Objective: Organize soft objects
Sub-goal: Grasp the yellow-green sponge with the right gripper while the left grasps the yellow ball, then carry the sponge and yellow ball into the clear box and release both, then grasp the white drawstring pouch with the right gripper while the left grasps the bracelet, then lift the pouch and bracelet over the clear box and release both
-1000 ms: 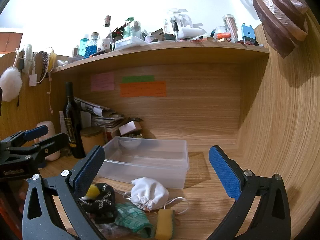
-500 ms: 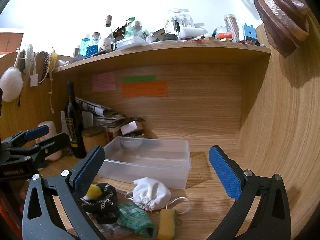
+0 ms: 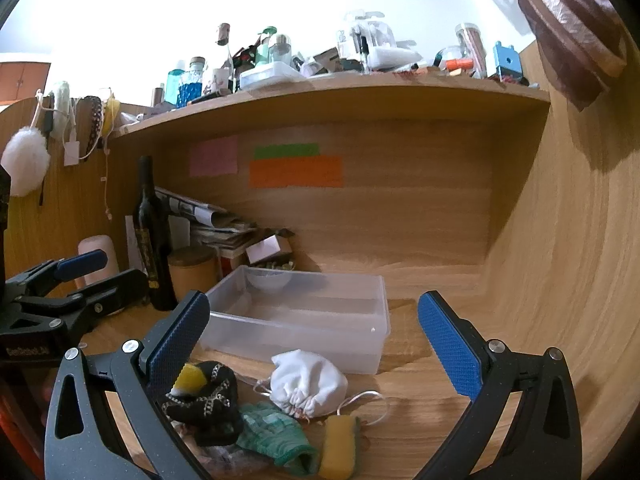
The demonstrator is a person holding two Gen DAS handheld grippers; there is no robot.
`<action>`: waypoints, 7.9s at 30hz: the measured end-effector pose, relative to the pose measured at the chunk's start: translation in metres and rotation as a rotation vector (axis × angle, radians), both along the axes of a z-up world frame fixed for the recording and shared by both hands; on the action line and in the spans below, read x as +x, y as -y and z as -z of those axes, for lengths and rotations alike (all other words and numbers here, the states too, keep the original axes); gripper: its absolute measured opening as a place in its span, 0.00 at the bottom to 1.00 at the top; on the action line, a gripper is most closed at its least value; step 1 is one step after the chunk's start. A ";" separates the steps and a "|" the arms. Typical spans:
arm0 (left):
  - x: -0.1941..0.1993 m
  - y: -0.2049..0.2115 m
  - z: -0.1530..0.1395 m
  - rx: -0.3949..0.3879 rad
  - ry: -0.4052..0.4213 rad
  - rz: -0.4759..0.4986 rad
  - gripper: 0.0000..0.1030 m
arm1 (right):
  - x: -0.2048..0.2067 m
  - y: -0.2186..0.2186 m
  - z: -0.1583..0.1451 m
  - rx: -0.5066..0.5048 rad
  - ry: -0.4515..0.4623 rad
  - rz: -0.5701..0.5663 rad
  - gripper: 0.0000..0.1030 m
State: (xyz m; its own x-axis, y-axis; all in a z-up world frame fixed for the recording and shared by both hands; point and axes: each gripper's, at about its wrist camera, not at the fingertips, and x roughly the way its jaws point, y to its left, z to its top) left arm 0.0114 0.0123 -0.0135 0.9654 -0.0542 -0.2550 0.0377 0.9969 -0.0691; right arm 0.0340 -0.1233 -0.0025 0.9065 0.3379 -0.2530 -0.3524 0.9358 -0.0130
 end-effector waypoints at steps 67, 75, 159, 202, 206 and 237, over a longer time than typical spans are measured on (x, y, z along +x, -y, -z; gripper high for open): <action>0.059 -0.031 0.053 -0.043 -0.311 0.087 0.08 | 0.053 0.028 0.055 -0.044 -0.336 -0.095 0.36; 0.062 -0.034 0.068 -0.097 -0.401 0.121 0.59 | 0.077 0.014 0.029 -0.052 -0.284 -0.119 0.36; 0.091 -0.081 0.089 0.044 -0.555 -0.037 0.84 | 0.098 -0.011 0.082 -0.223 -0.434 -0.107 0.89; 0.083 -0.077 0.050 0.008 -0.444 0.006 0.06 | 0.089 -0.003 0.055 -0.204 -0.411 -0.155 0.18; 0.086 -0.071 0.023 0.000 -0.370 0.022 0.06 | 0.088 -0.006 0.037 -0.181 -0.351 -0.161 0.18; 0.205 -0.053 0.050 -0.019 -0.513 0.077 0.06 | 0.185 -0.077 0.048 -0.255 -0.402 -0.148 0.18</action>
State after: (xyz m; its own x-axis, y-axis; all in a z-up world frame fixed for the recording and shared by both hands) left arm 0.2167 0.0656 -0.0640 0.7095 -0.1291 -0.6928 0.0675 0.9910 -0.1156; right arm 0.2189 -0.0464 -0.0508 0.6674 0.3372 -0.6640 -0.5052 0.8601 -0.0710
